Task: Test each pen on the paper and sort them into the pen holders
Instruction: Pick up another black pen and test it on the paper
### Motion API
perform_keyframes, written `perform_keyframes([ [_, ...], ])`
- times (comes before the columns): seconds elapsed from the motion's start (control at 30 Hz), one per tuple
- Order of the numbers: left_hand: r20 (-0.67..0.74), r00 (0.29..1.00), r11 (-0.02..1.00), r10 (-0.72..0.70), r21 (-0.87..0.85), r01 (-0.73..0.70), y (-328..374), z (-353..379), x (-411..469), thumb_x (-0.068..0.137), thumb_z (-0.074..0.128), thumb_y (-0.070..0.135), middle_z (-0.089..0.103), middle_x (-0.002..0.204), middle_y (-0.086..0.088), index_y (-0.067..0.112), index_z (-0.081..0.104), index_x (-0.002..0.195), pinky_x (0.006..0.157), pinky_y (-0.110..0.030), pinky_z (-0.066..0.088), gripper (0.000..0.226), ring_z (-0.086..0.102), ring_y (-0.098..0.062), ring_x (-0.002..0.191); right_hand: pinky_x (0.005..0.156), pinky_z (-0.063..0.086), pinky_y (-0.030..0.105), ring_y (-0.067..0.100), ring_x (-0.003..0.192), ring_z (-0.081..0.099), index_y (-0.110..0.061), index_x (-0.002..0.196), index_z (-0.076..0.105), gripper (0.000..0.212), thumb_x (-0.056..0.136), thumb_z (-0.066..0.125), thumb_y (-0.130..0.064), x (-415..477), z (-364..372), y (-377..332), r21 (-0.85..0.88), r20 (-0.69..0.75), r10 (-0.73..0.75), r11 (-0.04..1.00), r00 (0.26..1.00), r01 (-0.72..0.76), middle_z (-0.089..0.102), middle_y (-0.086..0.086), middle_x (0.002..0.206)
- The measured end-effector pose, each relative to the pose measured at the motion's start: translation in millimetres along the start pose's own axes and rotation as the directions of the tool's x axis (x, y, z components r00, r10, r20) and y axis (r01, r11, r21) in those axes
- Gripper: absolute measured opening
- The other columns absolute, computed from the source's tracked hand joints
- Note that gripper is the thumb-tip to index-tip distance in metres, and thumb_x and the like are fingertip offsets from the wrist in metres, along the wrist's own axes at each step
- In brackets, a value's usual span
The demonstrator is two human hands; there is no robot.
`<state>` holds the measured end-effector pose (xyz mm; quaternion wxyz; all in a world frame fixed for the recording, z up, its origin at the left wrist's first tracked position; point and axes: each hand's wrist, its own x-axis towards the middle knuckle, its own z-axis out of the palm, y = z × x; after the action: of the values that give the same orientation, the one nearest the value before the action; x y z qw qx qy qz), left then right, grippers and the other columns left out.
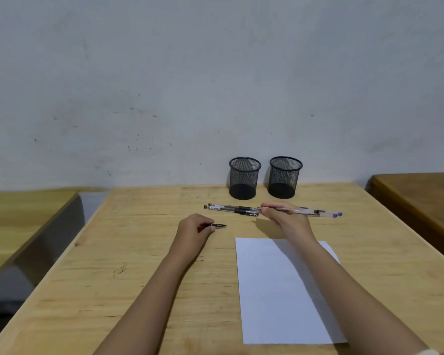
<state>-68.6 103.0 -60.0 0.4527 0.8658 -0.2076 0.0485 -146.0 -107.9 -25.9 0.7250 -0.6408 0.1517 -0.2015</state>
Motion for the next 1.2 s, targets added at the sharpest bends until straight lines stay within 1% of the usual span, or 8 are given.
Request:
perform_keyframes([
  [0.13, 0.01, 0.999, 0.996, 0.042, 0.08, -0.043, 2, 2, 0, 0.086, 0.064, 0.015, 0.064, 0.104, -0.006, 0.005, 0.069, 0.102, 0.079, -0.015, 0.038, 0.019, 0.059, -0.018, 0.097, 0.068, 0.049, 0.011, 0.001, 0.07, 0.063, -0.008, 0.082, 0.074, 0.016, 0.067, 0.079, -0.004, -2, 8, 7, -0.122, -0.005, -0.006, 0.992, 1.0, 0.006, 0.071, 0.0, 0.077],
  [0.27, -0.016, 0.995, 0.993, 0.103, 0.055, -0.102, 19, 0, -17, 0.091, 0.058, 0.019, 0.06, 0.119, -0.002, 0.004, 0.063, 0.115, 0.088, -0.01, 0.034, 0.029, 0.053, -0.012, 0.11, 0.06, 0.051, 0.013, 0.012, 0.064, 0.061, -0.005, 0.077, 0.068, 0.01, 0.071, 0.075, -0.001, -4, 19, 9, -0.042, -0.002, 0.045, 0.998, 0.999, -0.045, 0.067, 0.005, 0.068],
  [0.5, 0.334, 0.931, 0.956, 0.144, 0.195, -0.218, 32, 10, -58, 0.087, 0.055, 0.05, 0.045, 0.142, 0.013, 0.024, 0.055, 0.129, 0.1, -0.017, 0.031, 0.05, 0.038, -0.002, 0.131, 0.057, 0.049, 0.015, 0.009, 0.056, 0.058, -0.005, 0.074, 0.062, 0.011, 0.072, 0.072, 0.001, -8, 36, 10, -0.071, 0.053, 0.082, 0.994, 0.995, -0.078, 0.062, 0.008, 0.065],
  [0.67, 0.324, 0.928, 0.924, 0.183, 0.265, -0.275, 33, 14, -65, 0.09, 0.048, 0.051, 0.036, 0.149, 0.012, 0.026, 0.047, 0.136, 0.101, -0.015, 0.026, 0.052, 0.024, 0.002, 0.138, 0.048, 0.046, 0.017, 0.013, 0.048, 0.05, -0.007, 0.073, 0.052, 0.021, 0.072, 0.067, 0.007, -8, 44, 15, -0.079, 0.079, 0.114, 0.991, 0.99, -0.108, 0.056, 0.014, 0.065],
  [0.83, 0.308, 0.938, 0.925, 0.16, 0.285, -0.251, 34, 16, -69, 0.093, 0.044, 0.049, 0.031, 0.152, 0.013, 0.028, 0.042, 0.139, 0.107, -0.02, 0.024, 0.051, 0.019, 0.001, 0.141, 0.058, 0.045, 0.029, 0.014, 0.042, 0.041, -0.012, 0.057, 0.038, 0.037, 0.071, 0.061, 0.013, -5, 51, 26, 0.022, 0.033, 0.146, 0.989, 0.989, -0.146, 0.041, 0.006, 0.047],
  [0.97, 0.311, 0.938, 0.926, 0.152, 0.288, -0.245, 34, 16, -67, 0.092, 0.046, 0.048, 0.032, 0.152, 0.011, 0.027, 0.042, 0.139, 0.109, -0.02, 0.023, 0.051, 0.02, -0.001, 0.141, 0.041, 0.035, 0.016, 0.014, 0.051, 0.031, -0.014, 0.058, 0.03, 0.039, 0.065, 0.057, 0.014, -7, 59, 28, -0.113, -0.057, 0.066, 0.991, 0.996, -0.072, 0.028, 0.007, 0.058],
  [1.1, 0.321, 0.934, 0.926, 0.158, 0.279, -0.252, 33, 16, -66, 0.092, 0.047, 0.048, 0.033, 0.151, 0.009, 0.027, 0.044, 0.138, 0.107, -0.021, 0.026, 0.05, 0.022, -0.002, 0.141, 0.04, 0.032, 0.016, 0.002, 0.037, 0.029, -0.016, 0.058, 0.024, 0.045, 0.064, 0.051, 0.019, -10, 63, 28, -0.077, 0.013, 0.068, 0.995, 0.998, -0.067, 0.022, 0.003, 0.062],
  [1.2, 0.324, 0.934, 0.927, 0.151, 0.282, -0.247, 33, 16, -66, 0.092, 0.047, 0.048, 0.033, 0.151, 0.009, 0.027, 0.044, 0.138, 0.108, -0.021, 0.025, 0.051, 0.022, -0.002, 0.141, 0.05, 0.03, 0.025, 0.01, 0.043, 0.026, -0.017, 0.057, 0.021, 0.046, 0.06, 0.051, 0.018, -8, 63, 31, -0.077, 0.025, 0.065, 0.995, 0.998, -0.063, 0.019, 0.001, 0.061],
])
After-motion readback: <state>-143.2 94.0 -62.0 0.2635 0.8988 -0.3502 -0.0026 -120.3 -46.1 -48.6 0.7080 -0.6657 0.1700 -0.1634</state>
